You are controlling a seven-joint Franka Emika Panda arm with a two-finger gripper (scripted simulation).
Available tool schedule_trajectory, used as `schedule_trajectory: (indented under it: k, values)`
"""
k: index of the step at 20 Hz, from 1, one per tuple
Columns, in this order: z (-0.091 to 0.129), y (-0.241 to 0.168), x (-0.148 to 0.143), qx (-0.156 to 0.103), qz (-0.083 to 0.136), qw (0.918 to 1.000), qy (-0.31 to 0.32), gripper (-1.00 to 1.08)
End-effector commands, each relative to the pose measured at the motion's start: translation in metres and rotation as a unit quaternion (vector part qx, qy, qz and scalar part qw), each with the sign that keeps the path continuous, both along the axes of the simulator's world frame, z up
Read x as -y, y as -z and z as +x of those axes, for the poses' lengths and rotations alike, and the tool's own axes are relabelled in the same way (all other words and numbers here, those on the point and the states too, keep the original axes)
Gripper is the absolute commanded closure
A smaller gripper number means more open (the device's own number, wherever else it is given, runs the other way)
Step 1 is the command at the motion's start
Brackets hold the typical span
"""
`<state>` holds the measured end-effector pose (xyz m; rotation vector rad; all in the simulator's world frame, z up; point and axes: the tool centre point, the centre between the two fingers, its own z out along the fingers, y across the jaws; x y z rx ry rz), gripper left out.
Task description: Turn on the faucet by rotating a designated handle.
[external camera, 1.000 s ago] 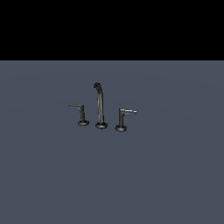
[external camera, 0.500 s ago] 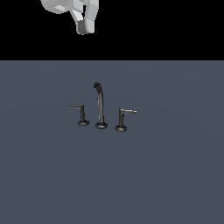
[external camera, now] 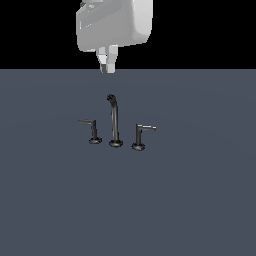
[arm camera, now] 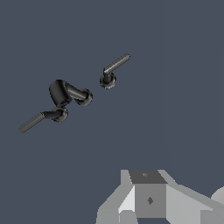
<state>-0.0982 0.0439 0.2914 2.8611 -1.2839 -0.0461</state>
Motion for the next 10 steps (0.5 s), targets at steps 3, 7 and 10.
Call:
schedule_trajectory:
  k: [3, 7, 10]
  values:
    - [0.023, 0.024, 0.006, 0.002, 0.000, 0.9985, 0.056, 1.08]
    - [0.042, 0.045, 0.014, 0.003, -0.001, 0.9946, 0.104, 1.08]
    - [0.056, 0.061, 0.022, 0.004, -0.002, 0.9900, 0.141, 1.08]
